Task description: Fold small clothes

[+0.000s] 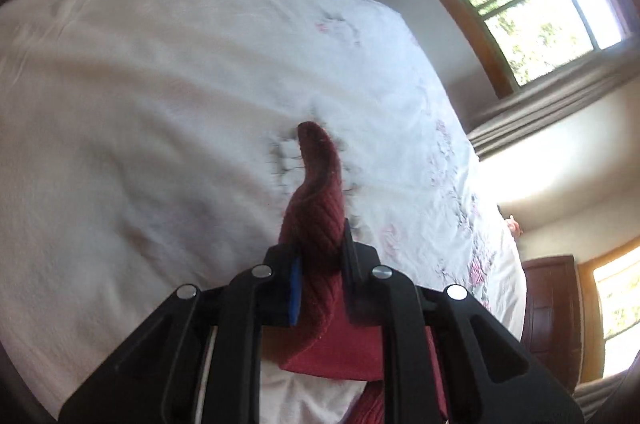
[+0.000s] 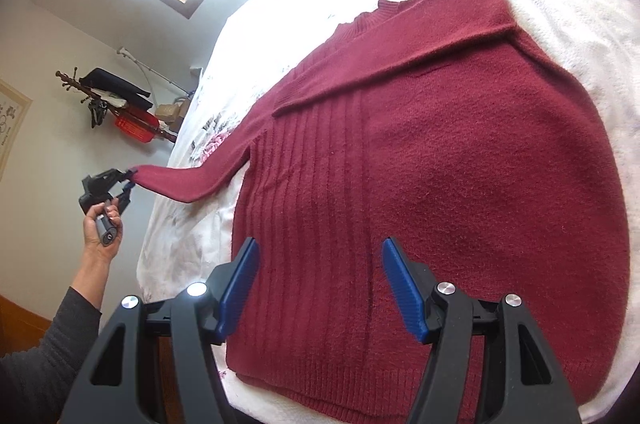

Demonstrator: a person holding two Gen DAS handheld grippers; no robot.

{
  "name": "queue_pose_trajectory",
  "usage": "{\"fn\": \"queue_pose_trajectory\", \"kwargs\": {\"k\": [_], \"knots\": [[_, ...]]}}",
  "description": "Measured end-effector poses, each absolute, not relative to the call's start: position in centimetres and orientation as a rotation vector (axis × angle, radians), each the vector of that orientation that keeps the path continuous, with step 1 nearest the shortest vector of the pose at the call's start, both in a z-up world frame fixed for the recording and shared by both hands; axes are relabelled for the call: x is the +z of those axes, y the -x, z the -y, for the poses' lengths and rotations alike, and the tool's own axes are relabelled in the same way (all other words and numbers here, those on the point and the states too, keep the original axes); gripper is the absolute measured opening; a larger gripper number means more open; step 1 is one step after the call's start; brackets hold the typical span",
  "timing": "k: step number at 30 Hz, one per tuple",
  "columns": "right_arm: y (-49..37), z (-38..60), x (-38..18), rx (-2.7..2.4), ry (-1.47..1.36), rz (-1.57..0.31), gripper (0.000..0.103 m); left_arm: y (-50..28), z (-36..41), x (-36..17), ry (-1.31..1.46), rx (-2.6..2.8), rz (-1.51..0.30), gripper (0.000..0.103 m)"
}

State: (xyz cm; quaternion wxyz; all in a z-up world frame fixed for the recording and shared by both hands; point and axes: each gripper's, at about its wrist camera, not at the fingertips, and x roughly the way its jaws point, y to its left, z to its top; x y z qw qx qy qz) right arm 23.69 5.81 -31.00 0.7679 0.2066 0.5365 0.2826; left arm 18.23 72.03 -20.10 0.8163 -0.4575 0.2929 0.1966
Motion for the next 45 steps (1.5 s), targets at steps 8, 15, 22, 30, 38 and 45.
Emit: {"fn": "queue_pose_trajectory", "kwargs": {"k": [8,15,22,30,38,45], "knots": [[-23.5,-4.1,-29.4,0.599,-0.46,-1.126,0.068,-29.4,-58.4,-14.5,0.742,0.161,-0.67,0.014],[-24.8,-2.5,-30.5,0.564,-0.459,-1.142,0.068,-37.9,-48.5,-19.8,0.657,0.008,-0.801,0.014],[-27.5,-2.1,-31.5,0.552,-0.457,-1.142,0.068,-42.8,-41.3,-31.0,0.662,-0.081,-0.987,0.014],[-35.2,-3.9,-31.7,0.706,-0.565,-1.223,0.083,-41.9,-39.9,-37.5,0.738,-0.08,-1.072,0.061],[-49.0,-11.7,-36.9,0.868,-0.705,-1.438,0.054,-30.2,-41.7,-36.5,0.851,-0.074,-1.009,0.084],[-53.8,-16.9,-43.2,0.761,-0.695,-1.592,0.054,-23.2,-40.9,-38.5,0.844,-0.05,-1.026,0.085]]}}
